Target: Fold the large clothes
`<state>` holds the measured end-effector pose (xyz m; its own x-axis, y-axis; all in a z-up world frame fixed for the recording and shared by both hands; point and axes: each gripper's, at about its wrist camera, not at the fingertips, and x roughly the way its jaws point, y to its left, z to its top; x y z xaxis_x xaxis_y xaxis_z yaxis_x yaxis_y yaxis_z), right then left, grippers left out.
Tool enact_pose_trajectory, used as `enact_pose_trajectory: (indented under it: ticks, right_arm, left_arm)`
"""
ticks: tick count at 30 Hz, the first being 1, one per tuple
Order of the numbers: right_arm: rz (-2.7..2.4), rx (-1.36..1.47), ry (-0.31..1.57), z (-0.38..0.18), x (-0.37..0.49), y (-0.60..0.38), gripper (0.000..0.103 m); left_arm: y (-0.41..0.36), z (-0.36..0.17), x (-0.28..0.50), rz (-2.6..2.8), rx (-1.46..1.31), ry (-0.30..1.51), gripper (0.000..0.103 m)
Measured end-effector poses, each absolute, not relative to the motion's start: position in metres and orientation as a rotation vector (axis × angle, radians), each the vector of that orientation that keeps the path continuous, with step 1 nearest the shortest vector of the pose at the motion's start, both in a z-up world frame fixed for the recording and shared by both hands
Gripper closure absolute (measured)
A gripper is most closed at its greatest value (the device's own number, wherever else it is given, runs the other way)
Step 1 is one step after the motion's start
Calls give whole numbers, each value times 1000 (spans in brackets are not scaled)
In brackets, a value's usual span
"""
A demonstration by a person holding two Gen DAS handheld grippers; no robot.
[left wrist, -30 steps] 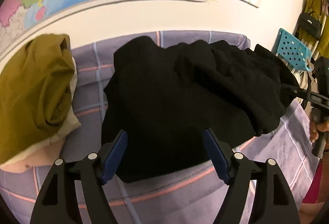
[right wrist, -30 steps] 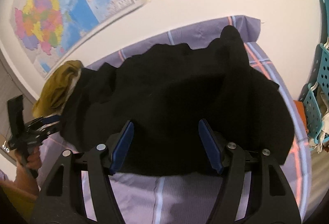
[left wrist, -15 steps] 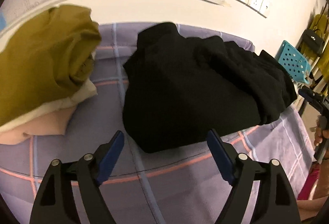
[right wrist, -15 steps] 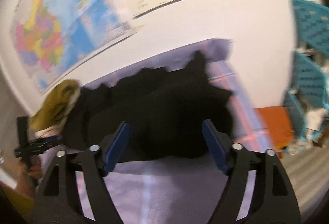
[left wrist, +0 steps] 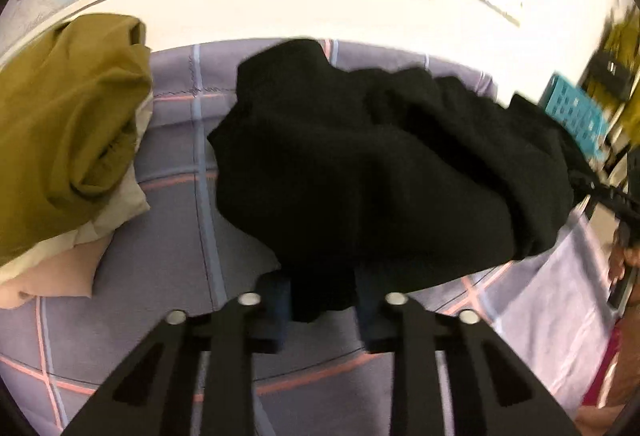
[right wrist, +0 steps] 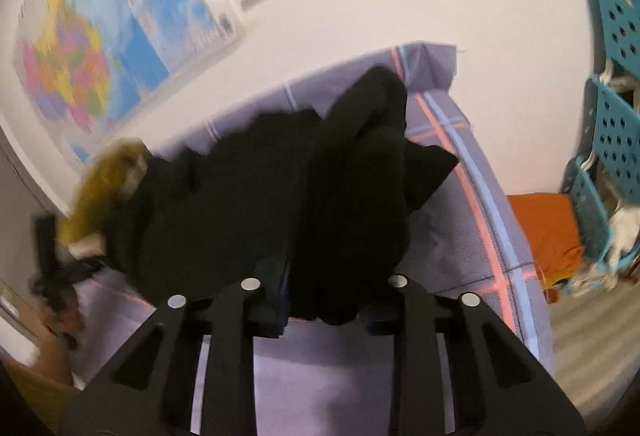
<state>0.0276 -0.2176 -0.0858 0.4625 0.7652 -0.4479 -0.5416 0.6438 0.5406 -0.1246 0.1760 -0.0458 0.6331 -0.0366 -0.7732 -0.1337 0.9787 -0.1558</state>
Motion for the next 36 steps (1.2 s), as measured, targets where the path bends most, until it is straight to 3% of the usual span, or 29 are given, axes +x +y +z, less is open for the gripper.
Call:
enact_pose_trajectory:
  ticks: [4, 8, 10, 12, 13, 14, 15, 16, 20, 25, 29, 31, 32, 36]
  right_arm:
    - [828, 394, 665, -71, 7, -240, 80]
    - [712, 316, 888, -114, 30, -222, 76]
    - [665, 243, 903, -118, 28, -215, 58]
    - [601, 232, 835, -103, 19, -223, 42]
    - [573, 222, 798, -94, 14, -226, 42]
    - [534, 197, 742, -79, 5, -228, 39]
    - [511, 169, 694, -65, -3, -227, 36]
    - [508, 145, 655, -55, -9, -224, 36]
    - [723, 38, 593, -26, -21, -166, 36]
    - [908, -168, 691, -45, 1, -53, 37]
    - [932, -295, 810, -80, 25, 11, 36]
    - [913, -351, 779, -87, 26, 21, 47]
    - [900, -372, 770, -89, 28, 23, 64]
    - [888, -225, 738, -71, 42, -9, 95]
  left_arm:
    - [195, -39, -135, 38, -286, 886, 86]
    - [194, -42, -135, 22, -283, 918, 86]
    - [190, -44, -134, 31, -242, 940, 81]
    - [189, -39, -140, 43, -214, 932, 73]
    - [189, -32, -145, 60, -187, 908, 72]
    - [189, -27, -151, 65, -168, 885, 64]
    - [189, -20, -156, 61, -152, 852, 48]
    - [189, -13, -159, 49, -140, 825, 43]
    - [174, 3, -146, -10, -68, 790, 38]
    - [160, -28, -94, -13, -49, 924, 40]
    - [164, -34, -82, -29, -71, 908, 56]
    - [170, -31, -85, -31, -96, 896, 66]
    - [172, -32, -86, -30, -107, 895, 72]
    - [179, -28, -94, -7, -124, 887, 93]
